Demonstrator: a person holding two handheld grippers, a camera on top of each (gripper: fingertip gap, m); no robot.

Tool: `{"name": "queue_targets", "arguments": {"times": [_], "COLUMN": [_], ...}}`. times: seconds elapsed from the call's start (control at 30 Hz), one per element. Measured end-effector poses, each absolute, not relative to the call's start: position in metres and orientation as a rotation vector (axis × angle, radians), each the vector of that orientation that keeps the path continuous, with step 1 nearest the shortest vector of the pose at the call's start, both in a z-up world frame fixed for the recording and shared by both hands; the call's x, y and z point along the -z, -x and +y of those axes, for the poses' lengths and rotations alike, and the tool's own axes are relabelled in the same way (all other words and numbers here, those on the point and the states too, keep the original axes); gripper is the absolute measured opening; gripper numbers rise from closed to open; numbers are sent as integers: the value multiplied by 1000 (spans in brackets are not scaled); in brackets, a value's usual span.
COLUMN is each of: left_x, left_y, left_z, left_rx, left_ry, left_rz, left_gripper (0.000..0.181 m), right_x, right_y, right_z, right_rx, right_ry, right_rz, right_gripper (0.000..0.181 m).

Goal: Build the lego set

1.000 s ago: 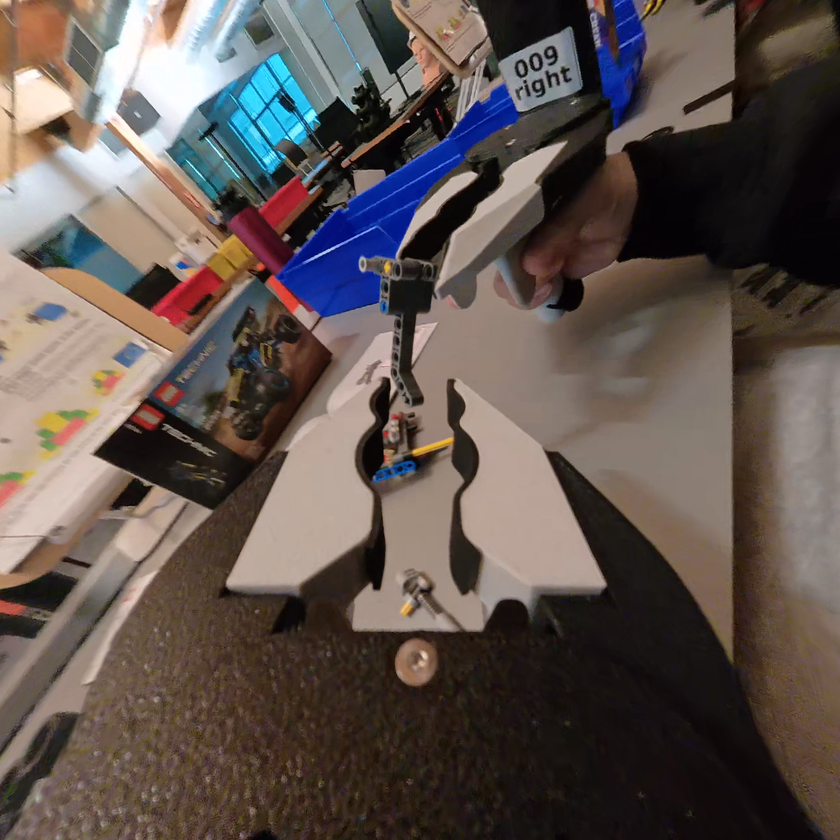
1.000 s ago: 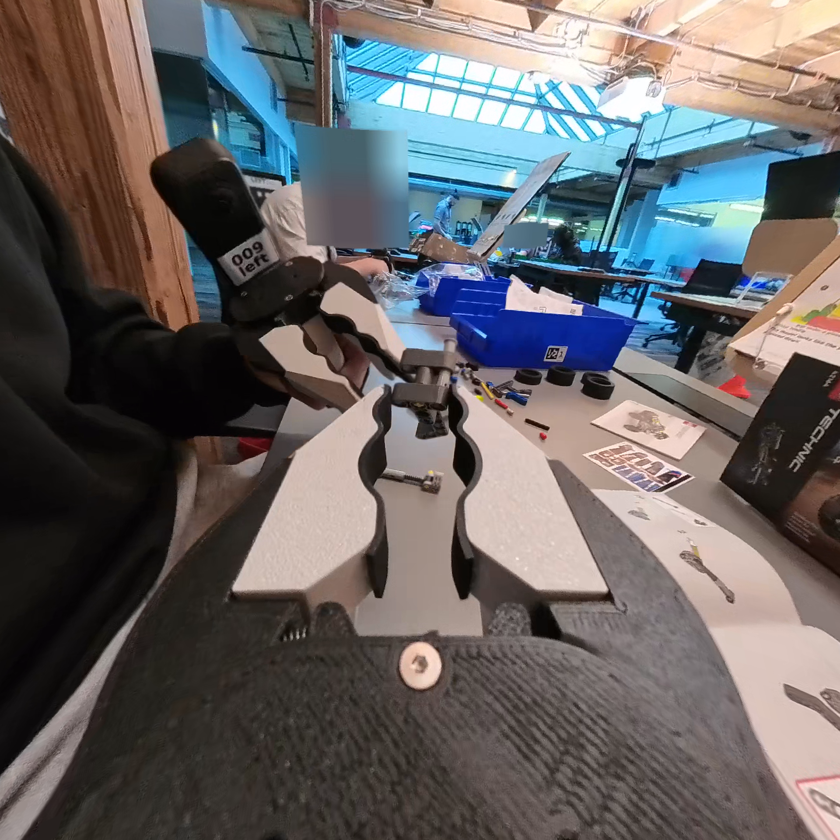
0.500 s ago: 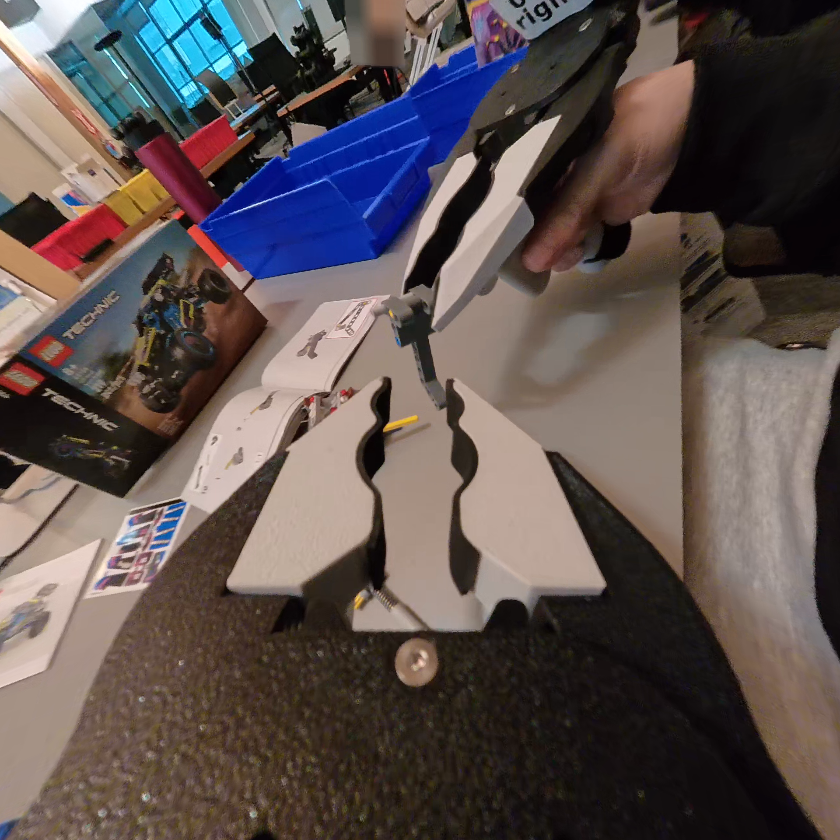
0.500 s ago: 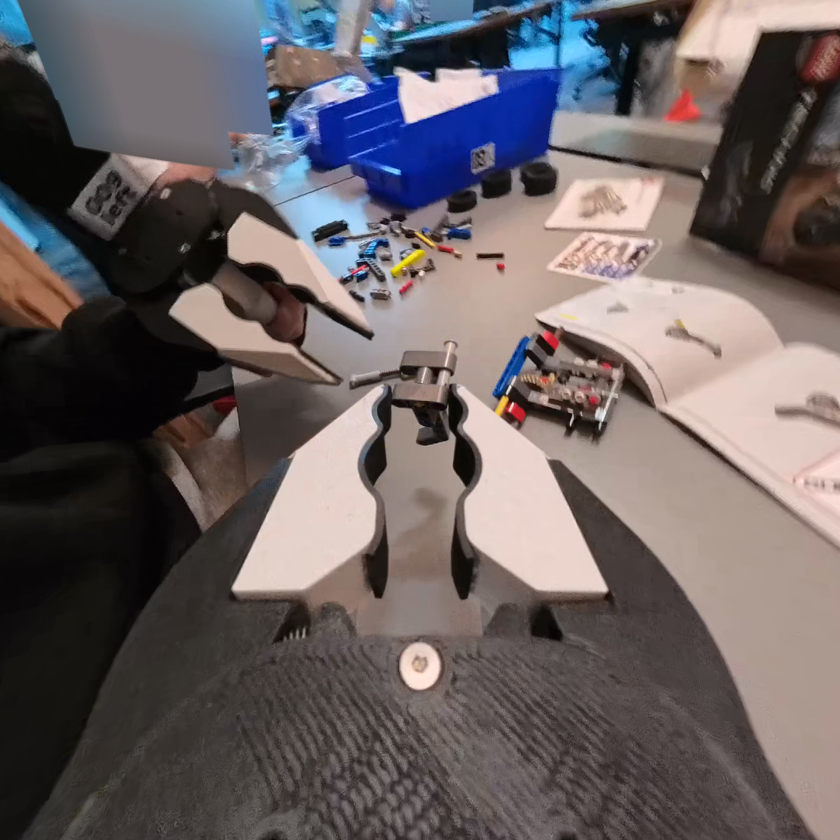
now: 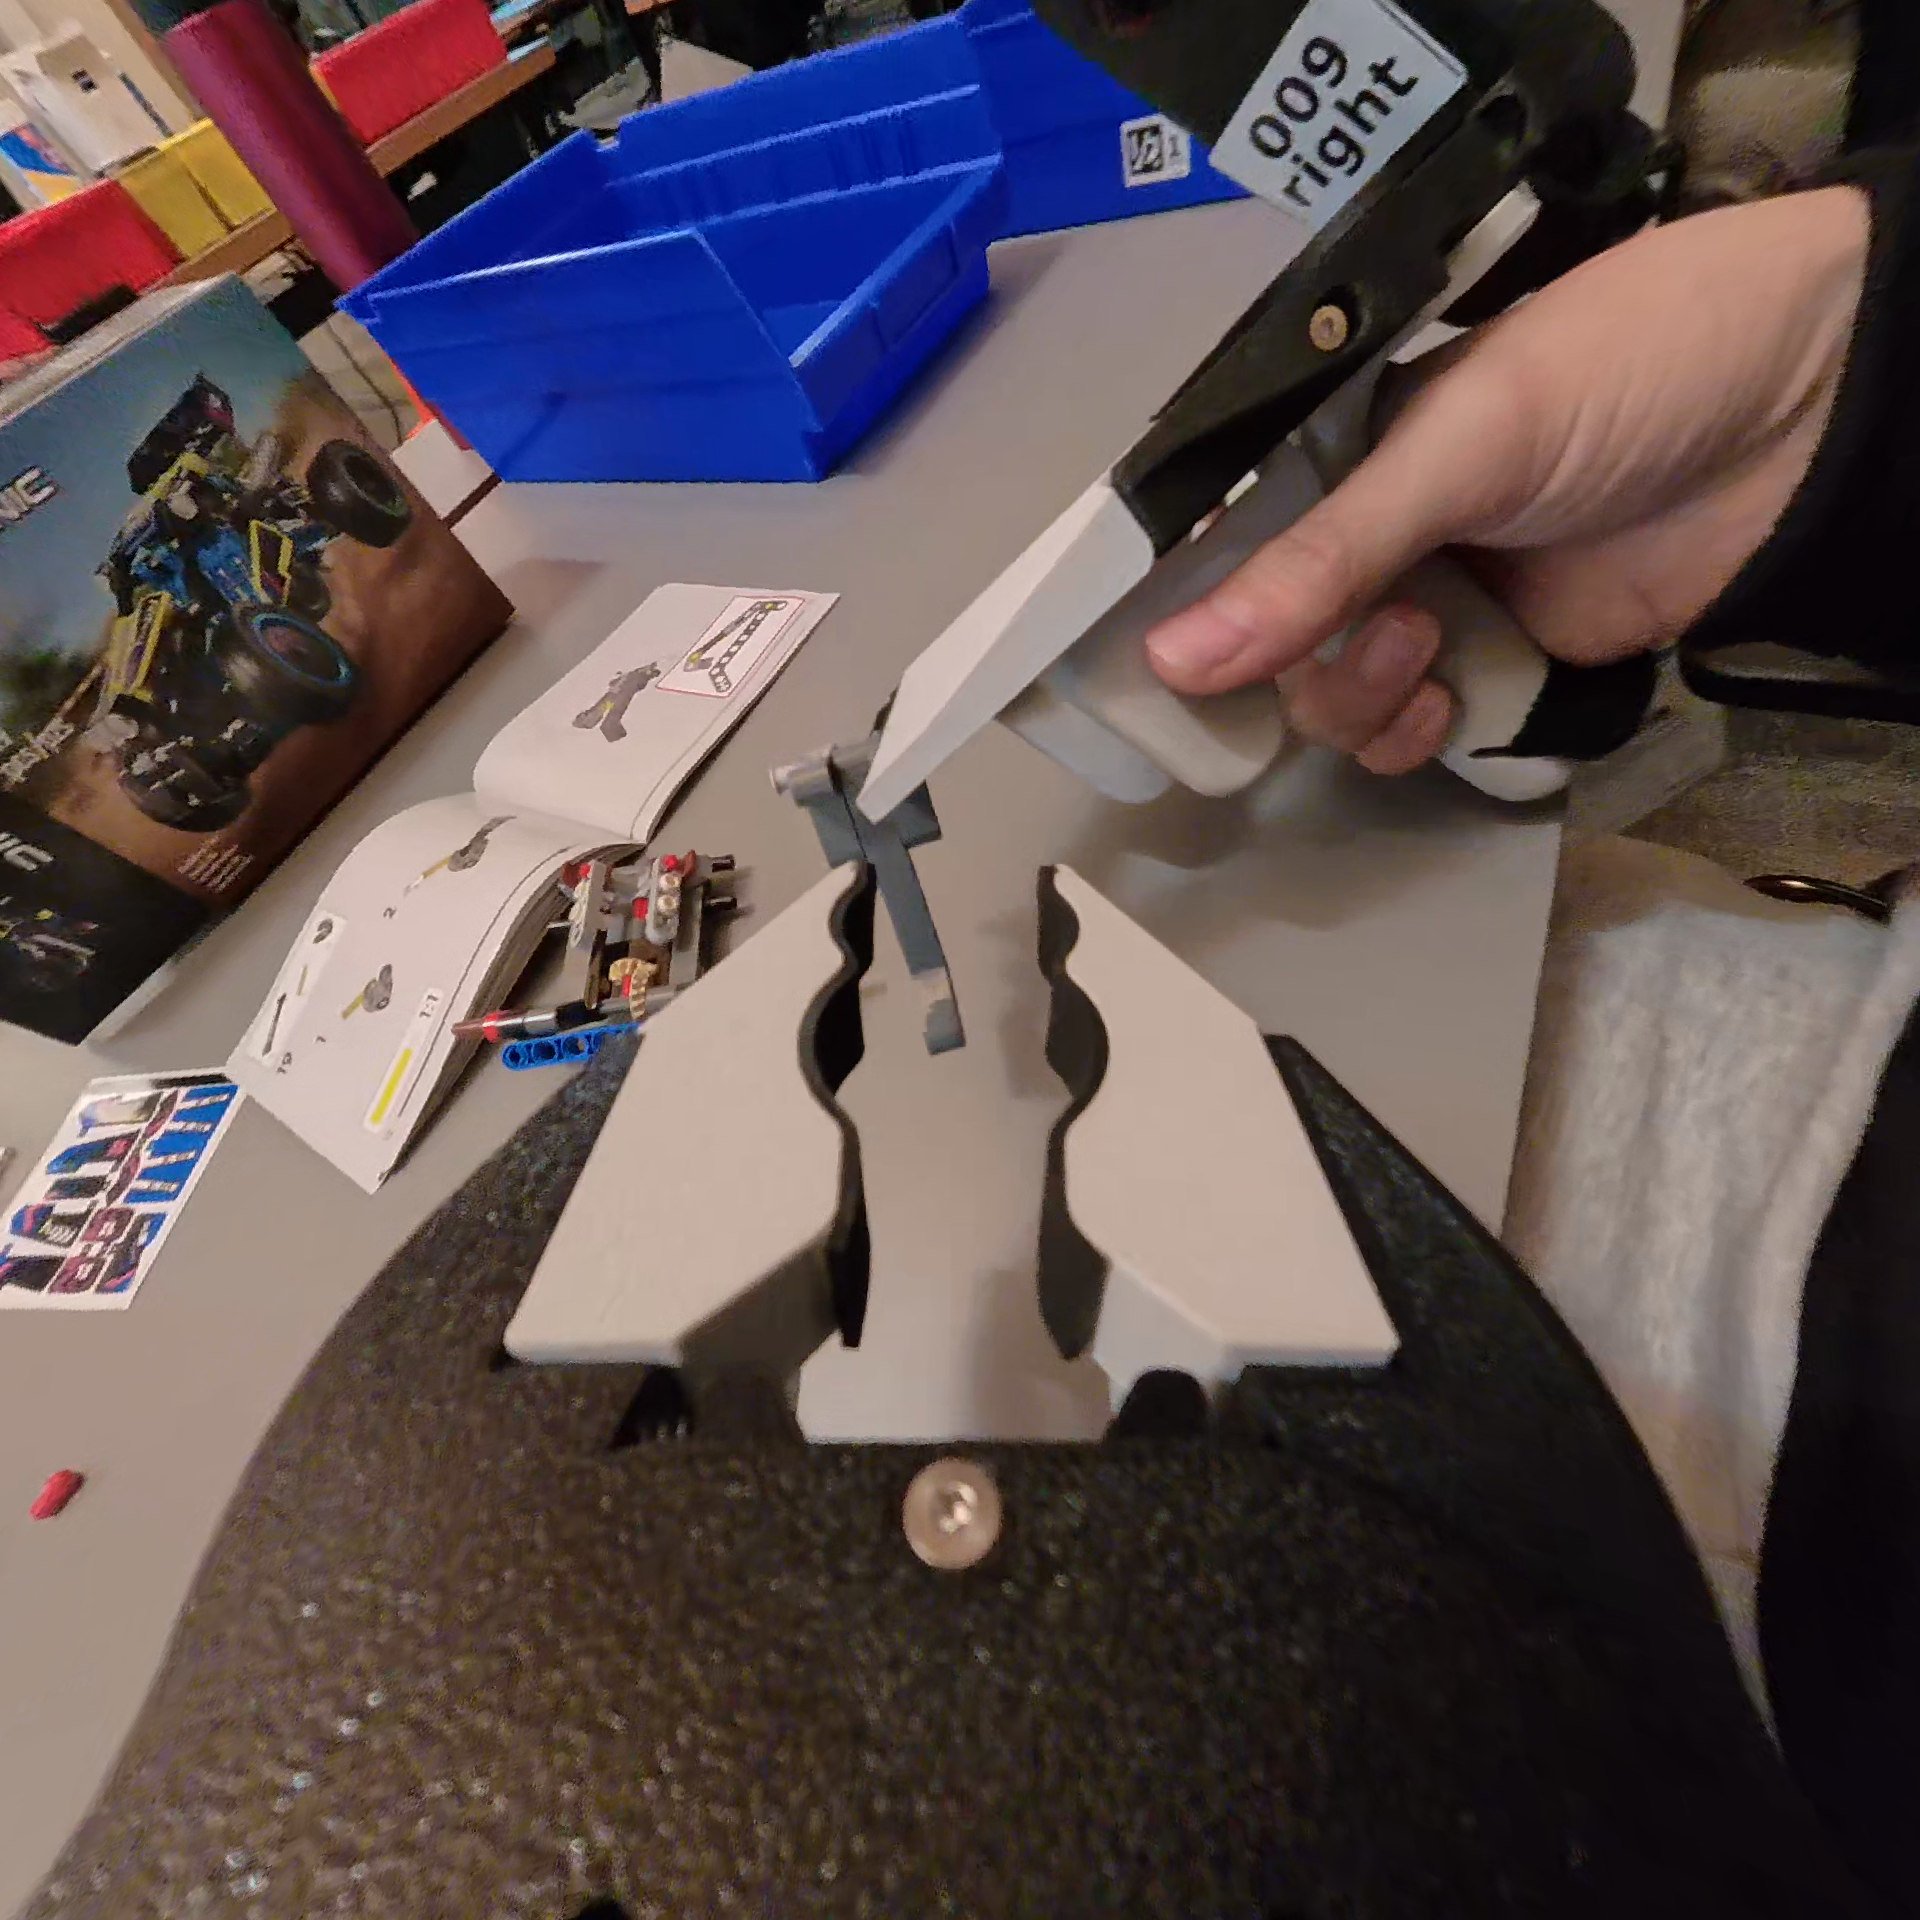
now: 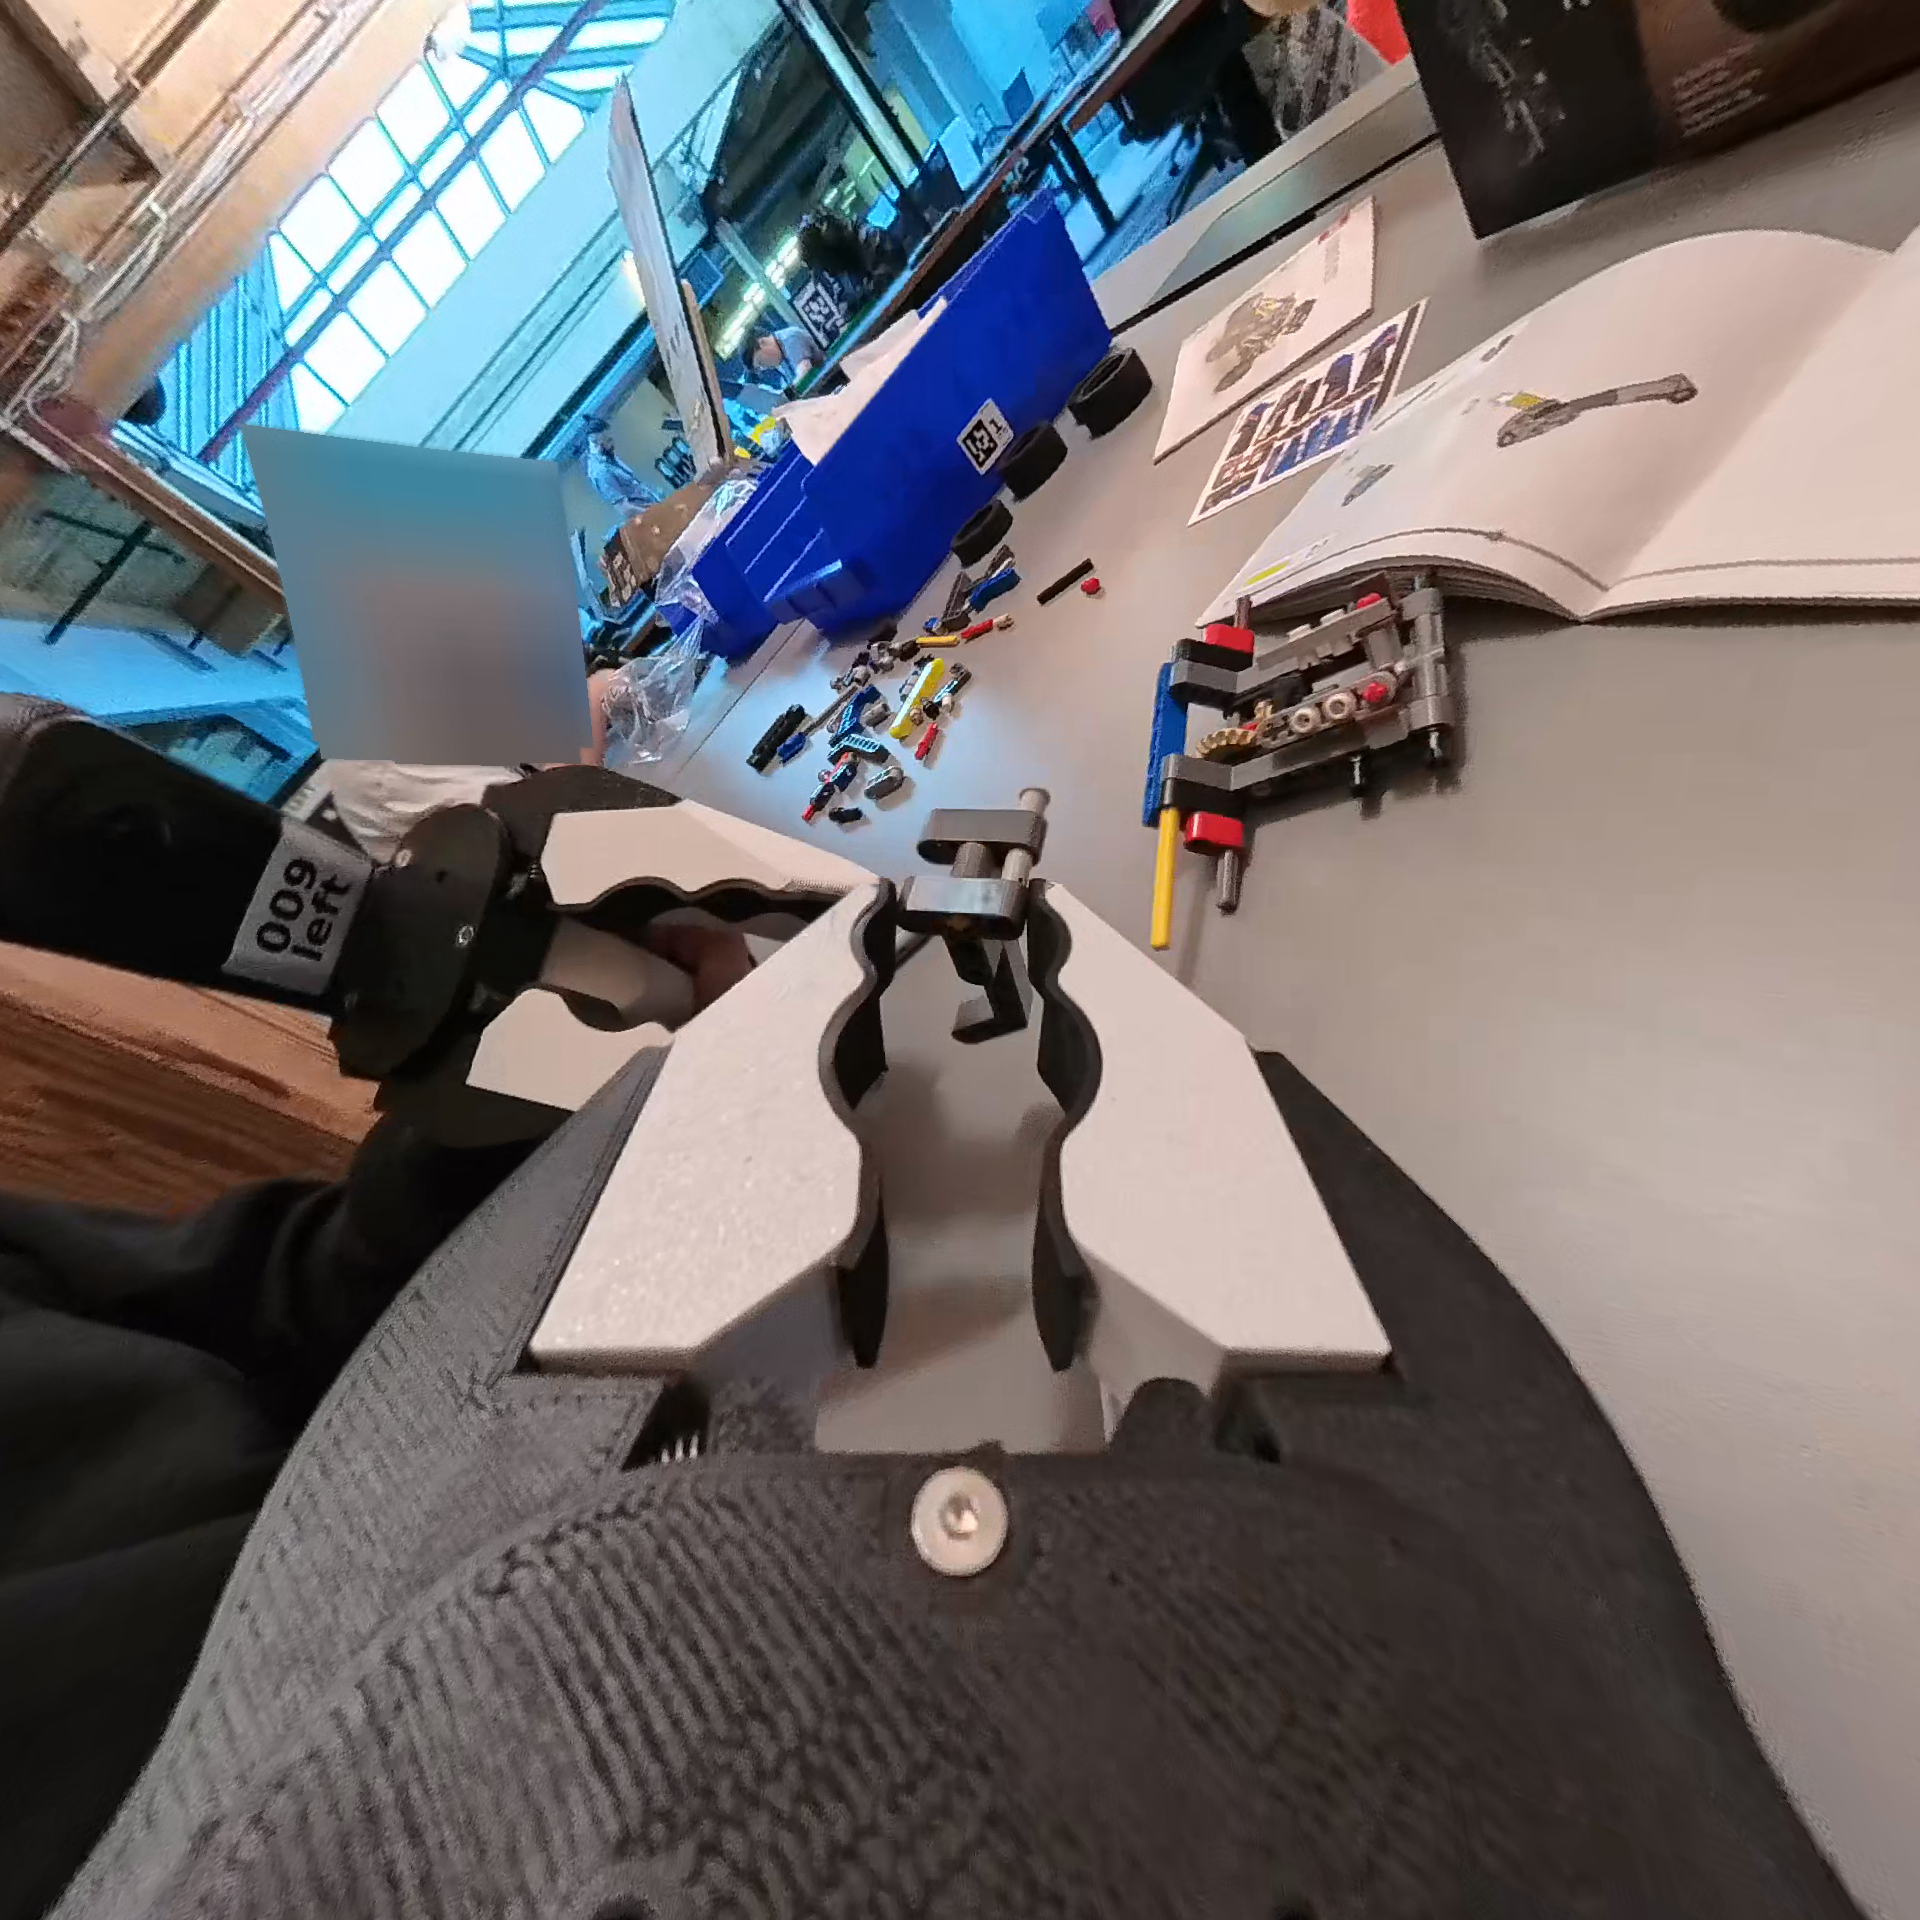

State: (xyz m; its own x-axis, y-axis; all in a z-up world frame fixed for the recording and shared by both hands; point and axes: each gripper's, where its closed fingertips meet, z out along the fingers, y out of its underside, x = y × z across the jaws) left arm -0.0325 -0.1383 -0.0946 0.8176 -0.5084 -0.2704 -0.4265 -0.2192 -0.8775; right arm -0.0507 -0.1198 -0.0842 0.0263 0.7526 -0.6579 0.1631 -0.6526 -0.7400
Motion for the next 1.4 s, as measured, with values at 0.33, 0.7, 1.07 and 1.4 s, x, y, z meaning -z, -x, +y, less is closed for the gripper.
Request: {"name": "queue_targets", "arguments": {"times": [0.33, 0.7, 1.07, 1.4], "left_x": [97, 79, 33, 29], "left_y": [36, 30, -19, -27], "left_z": [-133, -114, -134, -135], "left_rx": [143, 280, 1125, 1375], "left_ry": [1869, 1842, 1671, 1615], "left_rz": [709, 703, 742, 642], "left_gripper": [24, 28, 44, 10], "right_x": [93, 44, -18, -11], "right_y": [30, 12, -35, -27], "right_z": [-75, -87, -136, -141], "right_rx": [-1591, -1699, -1969, -1966], "right_ry": [1895, 1303, 388, 403], "right_rz": [-778, -1219, -1435, -1409], "right_gripper": [23, 23, 22, 23]}}
